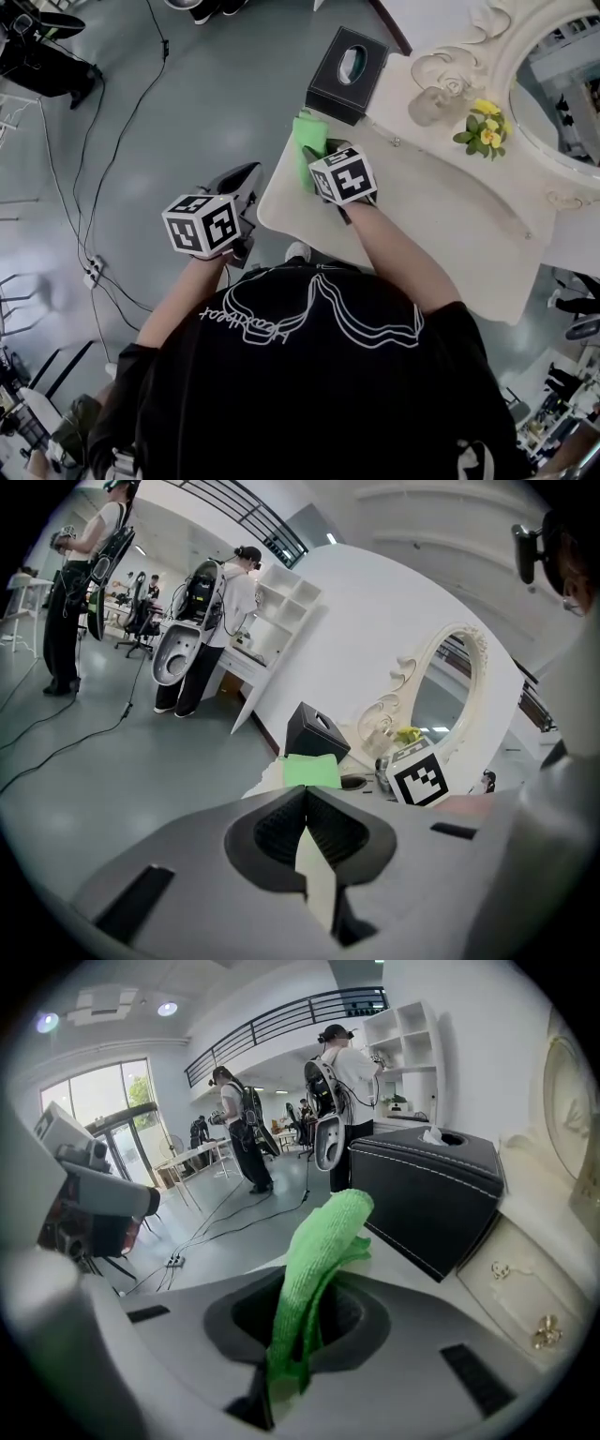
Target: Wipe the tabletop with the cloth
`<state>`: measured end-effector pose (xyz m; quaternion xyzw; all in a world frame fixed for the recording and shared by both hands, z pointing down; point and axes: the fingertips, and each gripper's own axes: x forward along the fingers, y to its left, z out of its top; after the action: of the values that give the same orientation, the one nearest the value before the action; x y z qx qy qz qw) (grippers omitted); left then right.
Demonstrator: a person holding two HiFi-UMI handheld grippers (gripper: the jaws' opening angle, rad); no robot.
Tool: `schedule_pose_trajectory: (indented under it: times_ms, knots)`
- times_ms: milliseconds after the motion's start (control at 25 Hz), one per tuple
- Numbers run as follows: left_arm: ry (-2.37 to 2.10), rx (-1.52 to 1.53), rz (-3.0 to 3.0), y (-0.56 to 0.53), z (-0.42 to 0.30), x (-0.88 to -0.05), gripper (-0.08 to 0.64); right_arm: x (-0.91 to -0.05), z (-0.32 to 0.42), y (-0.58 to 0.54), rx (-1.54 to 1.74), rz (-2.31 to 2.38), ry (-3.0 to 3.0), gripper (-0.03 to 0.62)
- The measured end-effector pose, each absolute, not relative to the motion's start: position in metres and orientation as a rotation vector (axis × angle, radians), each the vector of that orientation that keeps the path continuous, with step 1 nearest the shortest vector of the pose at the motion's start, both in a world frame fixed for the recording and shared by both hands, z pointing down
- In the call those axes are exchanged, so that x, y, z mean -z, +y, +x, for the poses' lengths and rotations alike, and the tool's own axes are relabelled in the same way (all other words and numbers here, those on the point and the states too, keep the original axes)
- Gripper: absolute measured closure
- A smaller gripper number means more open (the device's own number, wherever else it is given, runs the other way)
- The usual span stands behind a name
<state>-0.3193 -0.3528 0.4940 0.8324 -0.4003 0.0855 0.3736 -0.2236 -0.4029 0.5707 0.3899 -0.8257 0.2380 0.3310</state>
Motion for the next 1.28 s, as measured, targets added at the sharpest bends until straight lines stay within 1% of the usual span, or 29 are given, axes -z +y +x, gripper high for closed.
schedule_pose_trajectory:
  times_ms: [680,1280]
  knots:
    - [-0.991,-0.27,2.131,-0.355,-0.308,-0.503,0.557,-0.577,-0.212,-0.407,-0.601,1.019,-2.11,0.532]
    - [-0.953,-0.296,2.155,-0.345,-0.285,-0.501,0.557,-0.575,-0.172,-0.392,-0.62,1.061,-2.09,0.534]
